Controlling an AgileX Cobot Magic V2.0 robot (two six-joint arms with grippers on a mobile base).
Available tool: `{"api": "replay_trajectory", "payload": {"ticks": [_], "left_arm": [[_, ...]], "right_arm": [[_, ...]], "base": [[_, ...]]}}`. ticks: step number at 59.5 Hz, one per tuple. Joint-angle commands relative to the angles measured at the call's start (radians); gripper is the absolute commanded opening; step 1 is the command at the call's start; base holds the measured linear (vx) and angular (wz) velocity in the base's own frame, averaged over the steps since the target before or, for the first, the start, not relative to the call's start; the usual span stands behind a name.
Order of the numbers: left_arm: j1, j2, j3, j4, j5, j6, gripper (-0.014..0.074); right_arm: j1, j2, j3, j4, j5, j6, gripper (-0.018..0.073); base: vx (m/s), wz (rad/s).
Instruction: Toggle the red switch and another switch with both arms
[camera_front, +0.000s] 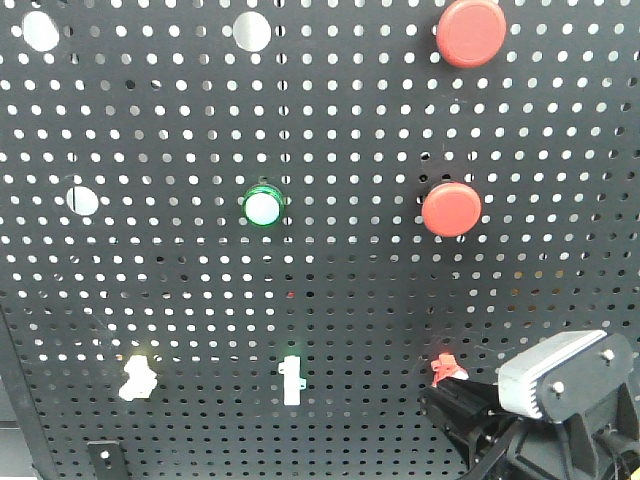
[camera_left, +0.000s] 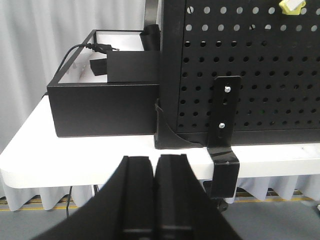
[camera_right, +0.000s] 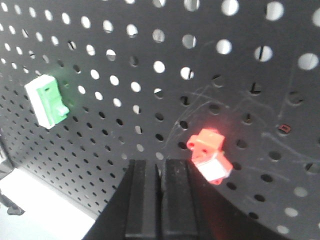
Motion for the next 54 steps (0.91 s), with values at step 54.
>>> {"api": "replay_trajectory", "payload": {"ticks": [54], "left_arm": [[0.002,-0.01,0.014,-0.011,-0.075,-0.005,0.0002]], "right_arm": [[-0.268,-0.797,0.471,0.065,-0.054,-0.021,-0.0006]], "base": [[0.0,0.0]]}}
